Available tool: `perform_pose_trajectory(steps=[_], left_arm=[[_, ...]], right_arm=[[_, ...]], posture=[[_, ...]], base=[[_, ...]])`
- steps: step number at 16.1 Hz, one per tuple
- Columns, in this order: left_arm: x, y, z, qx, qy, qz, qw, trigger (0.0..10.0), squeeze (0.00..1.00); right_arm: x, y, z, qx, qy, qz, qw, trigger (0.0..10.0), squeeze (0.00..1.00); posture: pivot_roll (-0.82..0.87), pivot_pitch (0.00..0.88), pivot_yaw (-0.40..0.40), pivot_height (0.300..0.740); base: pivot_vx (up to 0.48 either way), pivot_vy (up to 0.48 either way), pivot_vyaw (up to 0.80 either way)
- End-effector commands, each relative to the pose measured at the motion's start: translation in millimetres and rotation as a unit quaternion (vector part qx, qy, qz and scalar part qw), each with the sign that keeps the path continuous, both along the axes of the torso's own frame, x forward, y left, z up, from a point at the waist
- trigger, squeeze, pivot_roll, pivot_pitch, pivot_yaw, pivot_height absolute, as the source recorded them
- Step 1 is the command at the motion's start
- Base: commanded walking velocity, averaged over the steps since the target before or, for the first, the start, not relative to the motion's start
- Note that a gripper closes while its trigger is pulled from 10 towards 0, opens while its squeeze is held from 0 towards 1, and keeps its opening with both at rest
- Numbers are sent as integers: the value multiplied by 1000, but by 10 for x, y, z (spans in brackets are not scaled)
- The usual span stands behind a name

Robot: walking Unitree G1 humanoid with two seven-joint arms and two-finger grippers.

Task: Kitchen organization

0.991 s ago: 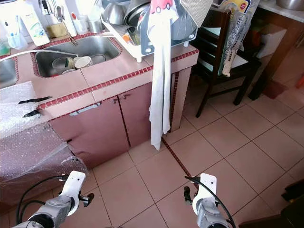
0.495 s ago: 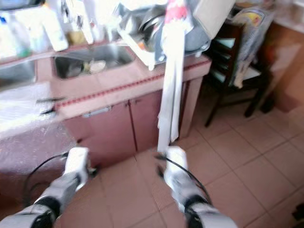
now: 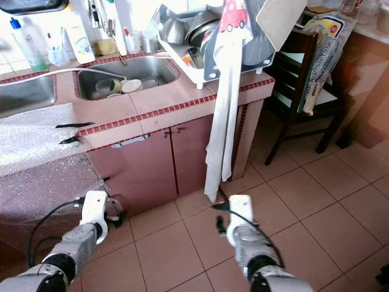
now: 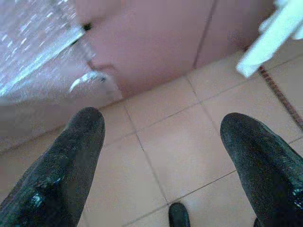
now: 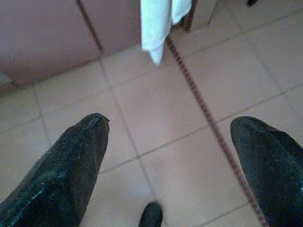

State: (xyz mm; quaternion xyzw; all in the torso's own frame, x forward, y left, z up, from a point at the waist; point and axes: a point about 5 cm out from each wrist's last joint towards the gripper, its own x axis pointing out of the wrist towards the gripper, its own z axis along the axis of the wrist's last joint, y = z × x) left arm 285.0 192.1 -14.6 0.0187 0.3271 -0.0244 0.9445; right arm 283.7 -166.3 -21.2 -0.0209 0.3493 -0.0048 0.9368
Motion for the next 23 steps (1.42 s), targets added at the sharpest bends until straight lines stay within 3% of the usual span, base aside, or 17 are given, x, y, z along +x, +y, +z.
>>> perform_pose_trajectory(steps=[1,5,8,10,11,12,15,17,20,22,23], left_arm=[[19,-1,26,7,-8,-20,1000,10000,0],[62,86,239,-19,-113,-50,992,10000,0],[-102,182,399,-24,-175,-58,983,10000,0],[-328,206,511,-17,-208,-67,976,10000,0],[-414,186,560,-1,-225,-82,971,10000,0],[-495,193,566,-6,-224,-53,973,10000,0],[-581,104,562,-11,-219,-64,974,10000,0],[-548,65,585,-10,-220,-70,973,10000,0],[-279,0,706,7,-251,-63,966,10000,0],[-214,-76,744,-5,-256,-58,965,10000,0],[-196,-143,750,-14,-256,-59,965,10000,0]], right_arm=[[56,-26,63,5,-25,5,1000,10000,0],[225,-247,358,0,-145,-5,989,10000,0],[202,-311,508,3,-206,9,979,10000,0],[46,-369,666,-10,-257,55,965,10000,0],[-41,-454,703,-14,-262,45,964,10000,0],[-120,-554,734,-24,-264,31,964,10000,0],[-216,-666,819,-32,-268,9,963,10000,0],[-287,-683,870,-37,-262,7,964,10000,0],[-445,-708,860,-41,-237,-9,971,10000,0],[-401,-665,886,-37,-239,-8,970,10000,0],[-303,-559,933,-37,-246,13,968,10000,0]], posture=[[45,15,18,740],[18,24,11,740],[5,27,16,740],[-4,18,13,740],[-10,13,6,740],[-11,8,3,740],[-30,0,-16,740],[-48,0,-50,740],[-80,0,-64,740],[-89,0,-56,740],[-79,0,-44,740]], base=[[0,0,0],[0,0,0],[0,0,0],[0,0,0],[0,0,0],[0,0,0],[0,0,0],[0,0,0],[0,0,0],[0,0,0],[0,0,0]])
